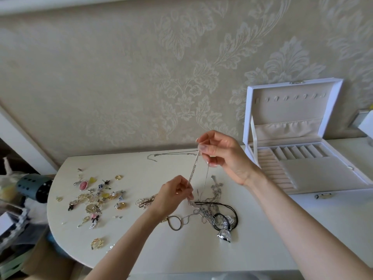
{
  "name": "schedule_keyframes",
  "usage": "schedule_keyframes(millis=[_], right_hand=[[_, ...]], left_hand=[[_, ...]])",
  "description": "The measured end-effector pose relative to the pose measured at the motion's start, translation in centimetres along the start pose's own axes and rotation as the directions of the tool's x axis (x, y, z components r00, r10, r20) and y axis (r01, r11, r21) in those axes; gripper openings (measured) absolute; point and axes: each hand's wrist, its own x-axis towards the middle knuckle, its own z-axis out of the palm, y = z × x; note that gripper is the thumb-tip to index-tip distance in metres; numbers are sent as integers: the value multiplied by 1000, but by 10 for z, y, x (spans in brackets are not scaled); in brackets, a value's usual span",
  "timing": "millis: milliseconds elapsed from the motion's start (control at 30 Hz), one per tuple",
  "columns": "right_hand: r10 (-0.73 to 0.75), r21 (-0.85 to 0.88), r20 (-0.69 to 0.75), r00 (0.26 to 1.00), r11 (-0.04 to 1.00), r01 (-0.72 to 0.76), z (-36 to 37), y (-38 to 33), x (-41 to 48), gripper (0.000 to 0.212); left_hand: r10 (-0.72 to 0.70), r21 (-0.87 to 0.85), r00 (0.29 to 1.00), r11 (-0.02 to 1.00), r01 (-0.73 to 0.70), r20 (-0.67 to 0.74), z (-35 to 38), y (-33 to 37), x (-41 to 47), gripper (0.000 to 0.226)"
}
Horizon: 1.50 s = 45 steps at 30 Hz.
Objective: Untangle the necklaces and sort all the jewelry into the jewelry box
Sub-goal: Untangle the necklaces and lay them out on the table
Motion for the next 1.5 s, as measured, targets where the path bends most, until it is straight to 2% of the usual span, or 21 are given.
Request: schedule_keyframes(millis=[167, 333, 400, 500, 600, 733, 867, 933, 1000, 1067, 1133, 1200, 1267, 1367, 1433, 1500], right_hand=[[-47, 29, -37, 998, 998, 48, -6, -2, 3, 15], [-83, 45, -85, 993, 995, 87, -10, -1, 4, 16], [-100, -36, -113, 988, 995, 97, -10, -1, 4, 19], [-112, -309, -206, 972, 950, 44, -10, 2, 4, 30], [-118, -505, -271, 955, 863, -37, -8, 10, 4, 41], [-143, -636, -278, 950, 769, -70, -8, 22, 3, 38], [-147, -665, -357, 923, 734, -140, -18, 39, 9, 27], [-133, -635, -402, 906, 753, -172, -25, 48, 13, 19], [-111, -586, -428, 897, 789, -183, -32, 56, 15, 13], [-93, -549, -458, 884, 812, -199, -40, 61, 17, 11], [-69, -523, -503, 862, 818, -240, -48, 67, 21, 11], [-43, -507, -539, 841, 814, -283, -53, 75, 26, 17], [-29, -506, -549, 835, 807, -305, -54, 83, 31, 19], [-24, -529, -555, 832, 782, -330, -53, 98, 41, 18], [-28, -550, -560, 828, 759, -347, -52, 107, 48, 18], [-66, -621, -558, 827, 695, -364, -53, 115, 53, 15]], left_hand=[[-137, -103, 973, 988, 119, -186, -1, -5, 1, 20], [-189, -118, 955, 979, 166, -230, -7, -7, 5, 19], [-231, -200, 938, 963, 182, -257, -9, -7, 6, 20], [-321, -385, 909, 900, 205, -265, -14, -1, 3, 32], [-329, -411, 916, 886, 216, -228, -17, 6, 1, 46], [-286, -415, 924, 895, 163, -255, -18, 8, 2, 49], [-281, -493, 910, 864, 102, -304, -28, 0, 10, 32], [-285, -545, 929, 831, 116, -237, -40, -9, 17, 20], [-267, -598, 960, 784, 165, -84, -55, -18, 25, 13], [-254, -643, 964, 726, 243, 78, -72, -28, 33, 15], [-265, -645, 953, 705, 294, 145, -88, -35, 41, 16], [-296, -636, 950, 714, 292, 104, -99, -40, 52, 17], [-319, -591, 948, 764, 260, 5, -103, -45, 63, 16], [-319, -443, 933, 870, 218, -165, -98, -48, 76, 12], [-328, -365, 903, 905, 217, -276, -93, -55, 86, 14], [-334, -262, 870, 932, 249, -363, -88, -65, 96, 18]])
